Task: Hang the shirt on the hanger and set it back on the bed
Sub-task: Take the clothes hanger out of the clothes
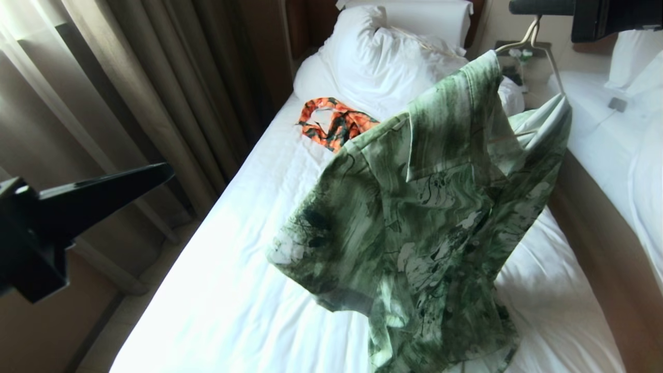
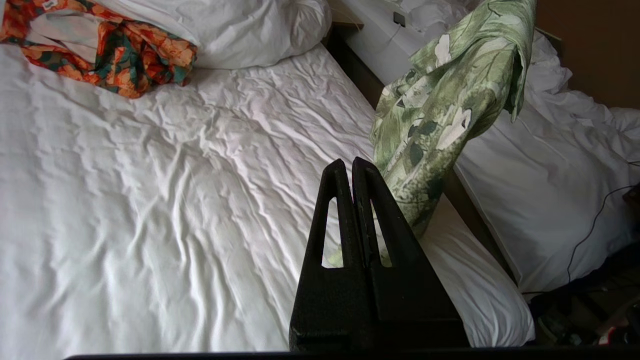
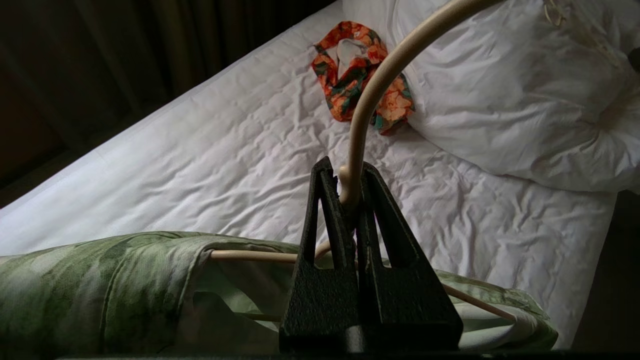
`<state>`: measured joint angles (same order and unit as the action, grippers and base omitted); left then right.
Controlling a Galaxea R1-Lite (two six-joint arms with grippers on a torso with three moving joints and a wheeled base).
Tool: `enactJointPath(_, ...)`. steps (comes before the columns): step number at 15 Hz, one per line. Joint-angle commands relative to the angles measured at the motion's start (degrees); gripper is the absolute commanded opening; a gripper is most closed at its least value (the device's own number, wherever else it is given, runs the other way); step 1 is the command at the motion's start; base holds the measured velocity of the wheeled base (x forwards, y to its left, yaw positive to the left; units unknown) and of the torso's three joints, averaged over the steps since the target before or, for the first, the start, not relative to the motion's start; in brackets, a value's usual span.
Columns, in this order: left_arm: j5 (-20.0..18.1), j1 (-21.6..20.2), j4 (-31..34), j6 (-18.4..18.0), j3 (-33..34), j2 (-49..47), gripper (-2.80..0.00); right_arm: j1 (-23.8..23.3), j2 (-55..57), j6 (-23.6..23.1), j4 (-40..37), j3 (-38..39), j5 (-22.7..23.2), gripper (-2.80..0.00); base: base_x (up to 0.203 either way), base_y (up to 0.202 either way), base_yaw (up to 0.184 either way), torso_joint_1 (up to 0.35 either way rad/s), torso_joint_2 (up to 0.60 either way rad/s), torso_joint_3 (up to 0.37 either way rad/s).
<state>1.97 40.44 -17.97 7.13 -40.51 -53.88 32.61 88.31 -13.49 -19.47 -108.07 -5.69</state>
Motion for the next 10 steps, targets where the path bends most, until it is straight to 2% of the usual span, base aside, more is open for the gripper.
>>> enactJointPath(1, 0.0, 0.2, -0.1, -0.1, -0.1, -1.3, -2.80, -0.7, 0.7, 0.0, 1.5, 0.1, 0.0, -2.80, 0.000, 0.000, 0.000, 0.230, -0.59, -0.363)
enactJointPath(4, 0.0, 0.2, -0.1, -0.1, -0.2, -1.6, -2.80, -1.7, 1.4, 0.0, 5.0, 0.1, 0.0, -2.80, 0.000, 0.000, 0.000, 0.231, -0.59, -0.363)
enactJointPath(10, -0.2, 0.9, -0.3, -0.1, -0.5, -3.1, -2.80, -2.5, 1.6, 0.1, 7.0, 0.0, 0.1, -2.80, 0.000, 0.000, 0.000, 0.161, -0.39, -0.236)
